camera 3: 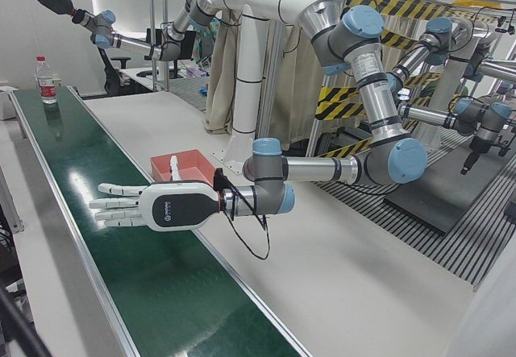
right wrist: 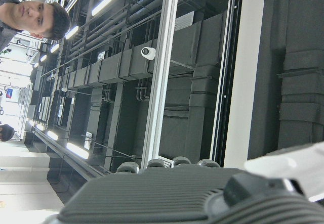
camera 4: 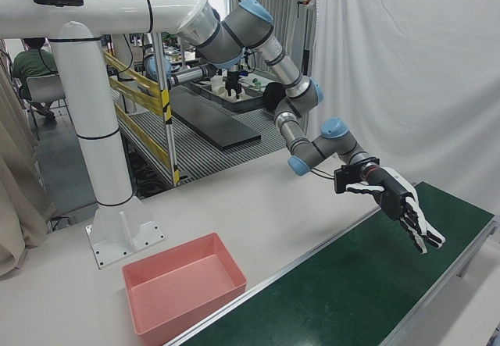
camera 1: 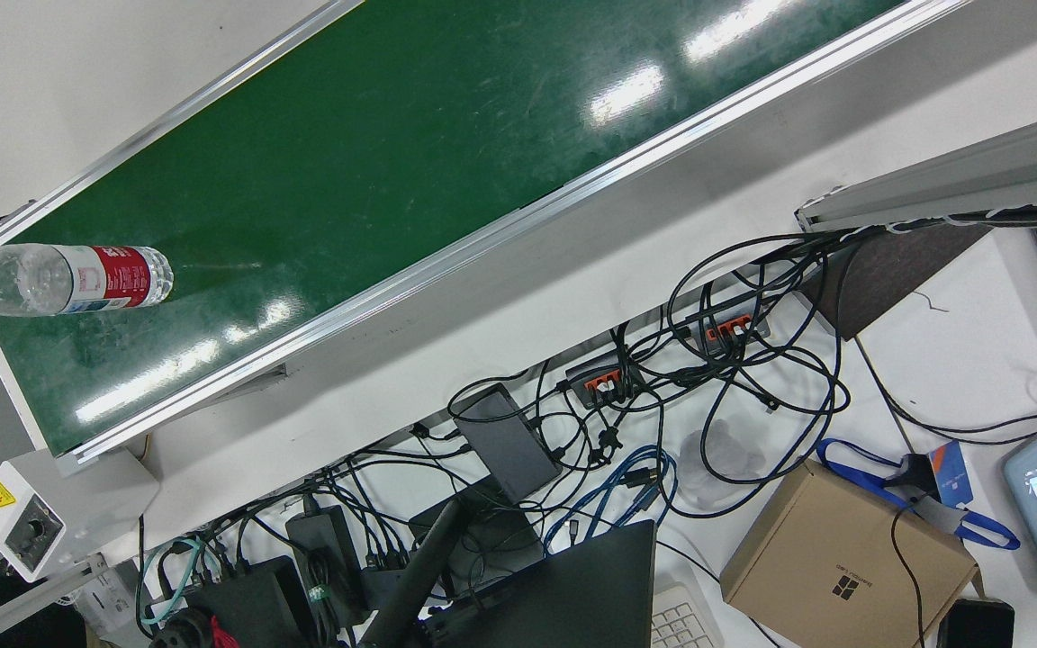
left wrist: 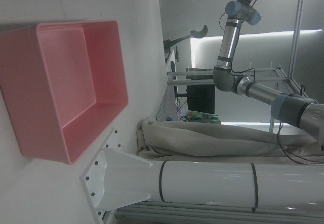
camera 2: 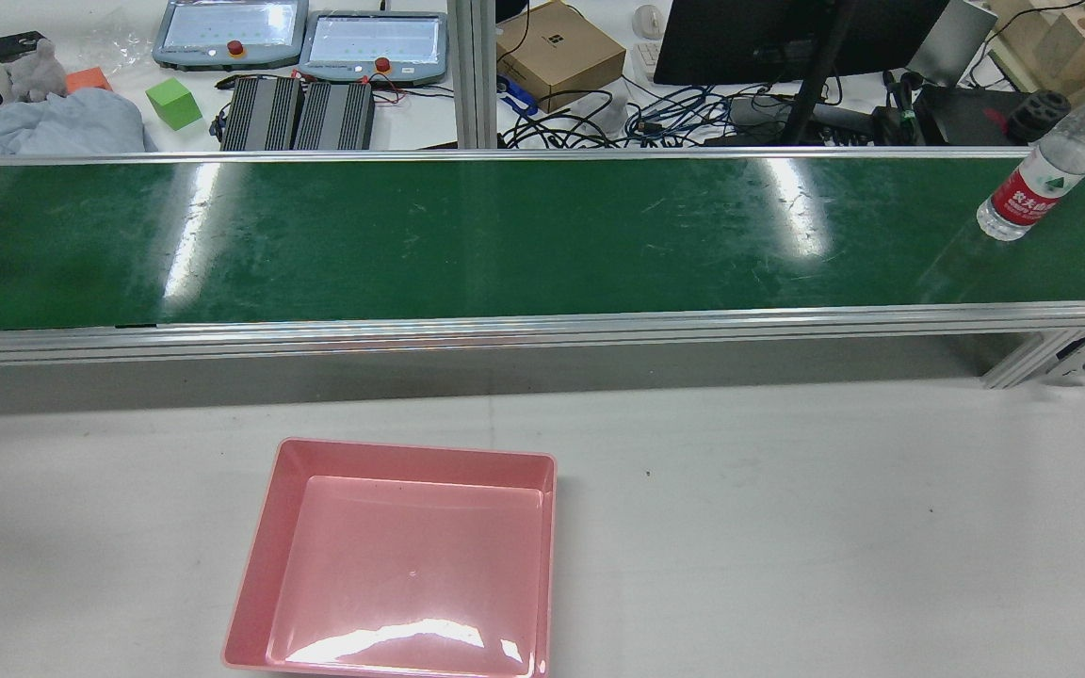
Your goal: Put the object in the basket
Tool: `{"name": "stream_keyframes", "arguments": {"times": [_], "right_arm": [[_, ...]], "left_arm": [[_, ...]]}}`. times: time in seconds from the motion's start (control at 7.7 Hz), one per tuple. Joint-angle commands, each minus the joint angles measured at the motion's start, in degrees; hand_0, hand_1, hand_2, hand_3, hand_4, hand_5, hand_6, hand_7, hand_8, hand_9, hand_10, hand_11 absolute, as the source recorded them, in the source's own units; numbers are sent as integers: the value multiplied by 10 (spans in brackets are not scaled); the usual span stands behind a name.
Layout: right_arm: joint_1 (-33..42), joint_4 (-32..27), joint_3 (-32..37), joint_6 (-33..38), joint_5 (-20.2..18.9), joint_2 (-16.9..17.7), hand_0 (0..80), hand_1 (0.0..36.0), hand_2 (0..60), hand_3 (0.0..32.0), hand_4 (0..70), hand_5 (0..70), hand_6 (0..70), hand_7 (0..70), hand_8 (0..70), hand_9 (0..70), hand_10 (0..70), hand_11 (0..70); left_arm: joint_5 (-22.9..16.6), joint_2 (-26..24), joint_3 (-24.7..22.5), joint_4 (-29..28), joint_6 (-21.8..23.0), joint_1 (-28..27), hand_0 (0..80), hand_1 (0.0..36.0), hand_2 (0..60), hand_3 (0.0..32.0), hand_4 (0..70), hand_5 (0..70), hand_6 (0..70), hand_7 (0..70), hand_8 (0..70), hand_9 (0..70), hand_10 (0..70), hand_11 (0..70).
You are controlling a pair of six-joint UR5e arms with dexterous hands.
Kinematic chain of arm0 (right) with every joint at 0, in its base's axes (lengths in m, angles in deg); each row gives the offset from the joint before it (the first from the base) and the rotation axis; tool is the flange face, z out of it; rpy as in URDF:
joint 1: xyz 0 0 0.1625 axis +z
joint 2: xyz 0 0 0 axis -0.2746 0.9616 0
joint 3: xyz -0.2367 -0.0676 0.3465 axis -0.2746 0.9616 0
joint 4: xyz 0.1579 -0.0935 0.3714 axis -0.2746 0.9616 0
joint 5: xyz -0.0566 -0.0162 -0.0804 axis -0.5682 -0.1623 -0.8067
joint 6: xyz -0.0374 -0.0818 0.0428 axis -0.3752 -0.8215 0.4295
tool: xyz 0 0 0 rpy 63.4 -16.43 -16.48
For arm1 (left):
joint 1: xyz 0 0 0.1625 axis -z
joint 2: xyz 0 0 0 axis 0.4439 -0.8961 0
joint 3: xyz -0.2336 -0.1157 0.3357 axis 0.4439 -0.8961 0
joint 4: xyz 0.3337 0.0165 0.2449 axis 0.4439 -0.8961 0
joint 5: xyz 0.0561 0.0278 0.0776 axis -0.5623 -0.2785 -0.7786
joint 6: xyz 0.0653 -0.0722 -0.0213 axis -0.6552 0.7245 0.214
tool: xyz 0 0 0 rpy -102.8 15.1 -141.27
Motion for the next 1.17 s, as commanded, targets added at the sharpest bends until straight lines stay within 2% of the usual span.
{"name": "stream_keyframes", "arguments": {"times": [0.0,0.39,1.04], "right_arm": [[0,0,0,0,0,0,0,0,0,0,0,0,0,0,0,0,0,0],[0,0,0,0,0,0,0,0,0,0,0,0,0,0,0,0,0,0],[0,0,1,0,0,0,0,0,0,0,0,0,0,0,0,0,0,0]], "left_arm": [[0,0,0,0,1,2,490,82,0,0,119,146,23,17,19,14,59,97],[0,0,0,0,2,3,492,87,0,0,141,151,32,22,31,21,62,101],[-1,0,0,0,4,3,493,87,0,0,140,156,30,21,30,20,61,99]]}}
